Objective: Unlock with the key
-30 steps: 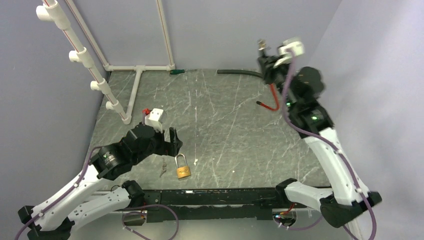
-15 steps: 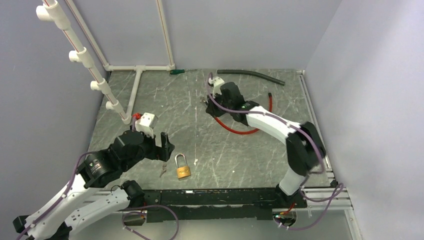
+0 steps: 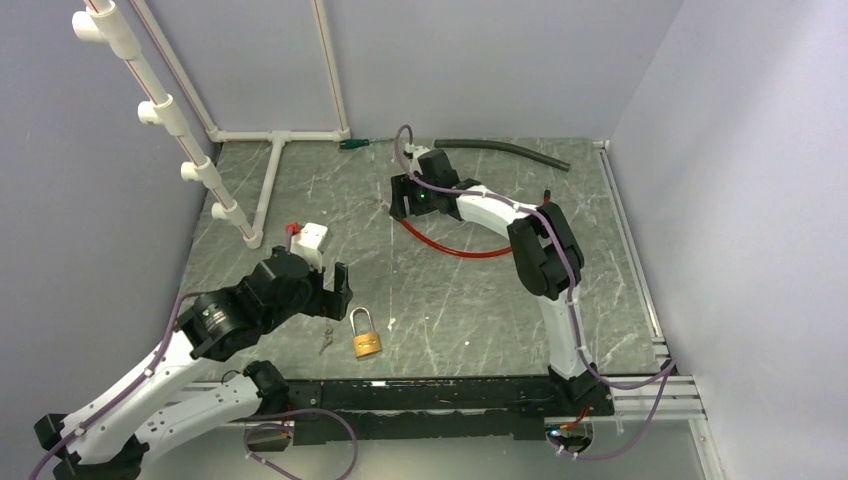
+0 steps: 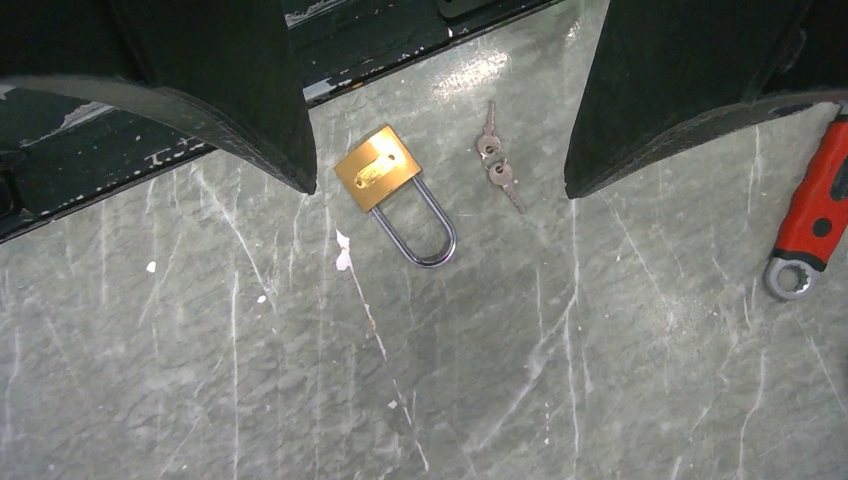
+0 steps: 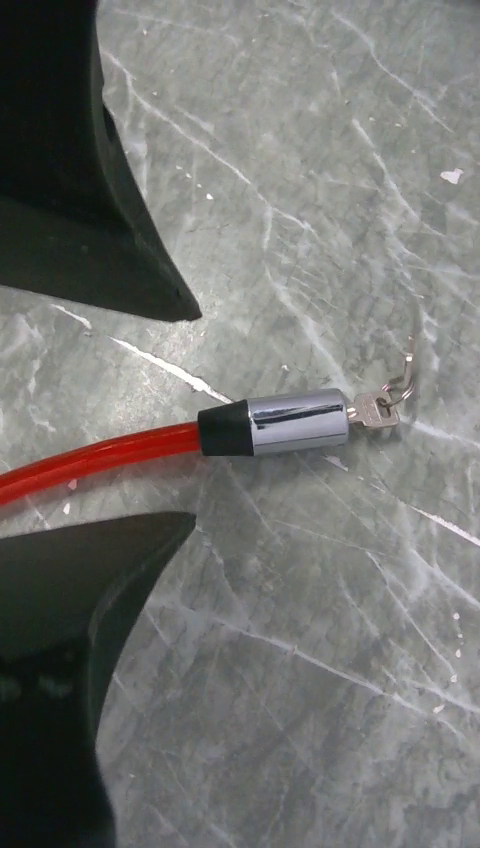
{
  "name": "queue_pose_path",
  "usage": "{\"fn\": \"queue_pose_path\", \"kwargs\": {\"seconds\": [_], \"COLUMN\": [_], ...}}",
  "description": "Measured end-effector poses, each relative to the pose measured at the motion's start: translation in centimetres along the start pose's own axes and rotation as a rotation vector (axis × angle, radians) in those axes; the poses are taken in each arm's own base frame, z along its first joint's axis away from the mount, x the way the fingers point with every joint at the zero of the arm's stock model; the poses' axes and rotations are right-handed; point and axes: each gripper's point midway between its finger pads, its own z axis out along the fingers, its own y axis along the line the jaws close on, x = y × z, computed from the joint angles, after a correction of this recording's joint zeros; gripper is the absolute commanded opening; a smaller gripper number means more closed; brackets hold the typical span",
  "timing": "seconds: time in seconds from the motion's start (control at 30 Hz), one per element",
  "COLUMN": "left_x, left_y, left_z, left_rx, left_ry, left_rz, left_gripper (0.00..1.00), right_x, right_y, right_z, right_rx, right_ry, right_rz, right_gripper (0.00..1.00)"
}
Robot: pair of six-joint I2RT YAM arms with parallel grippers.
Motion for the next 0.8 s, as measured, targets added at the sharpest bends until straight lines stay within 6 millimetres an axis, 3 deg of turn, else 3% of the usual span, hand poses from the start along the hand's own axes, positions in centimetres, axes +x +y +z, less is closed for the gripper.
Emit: {"fn": "queue_pose_path", "kwargs": {"seconds": [0.2,0.33,0.53,0.7,0.8], "left_x": [0.5,0.4,0.1,0.0,-0.3], "left_y": [0.2,0.3,1.0,2.3,3.3], "left_z": [0.6,0.6,0.5,-0.1,-1.0], "left_rx": [-0.021,-0.026,-0.056,-0.11,-0.15], "left_ry": [0.035,0.032,0.014,-0.012,-0.05], "left_rz": [0.015,0.012,-0.001,-0.027,-0.061], "left_gripper": [0.98,0.97,0.96,0.98,0.98], "right_x": [0.8,1.5,2.5,7.6,10.5], "right_y": [0.1,1.3,8.3,13.6,14.7], "right_z": [-1.1,-3.8,-7.3,-8.6,-9.3], "right_rx": [0.013,0.025,0.0,0.042,0.111], "right_ry": [0.012,0.022,0.005,0.094,0.15], "right_rz": [0.021,0.008,-0.058,-0.031,0.021], "right_gripper": [0.78,0.78,0.77,0.78,0.8]}}
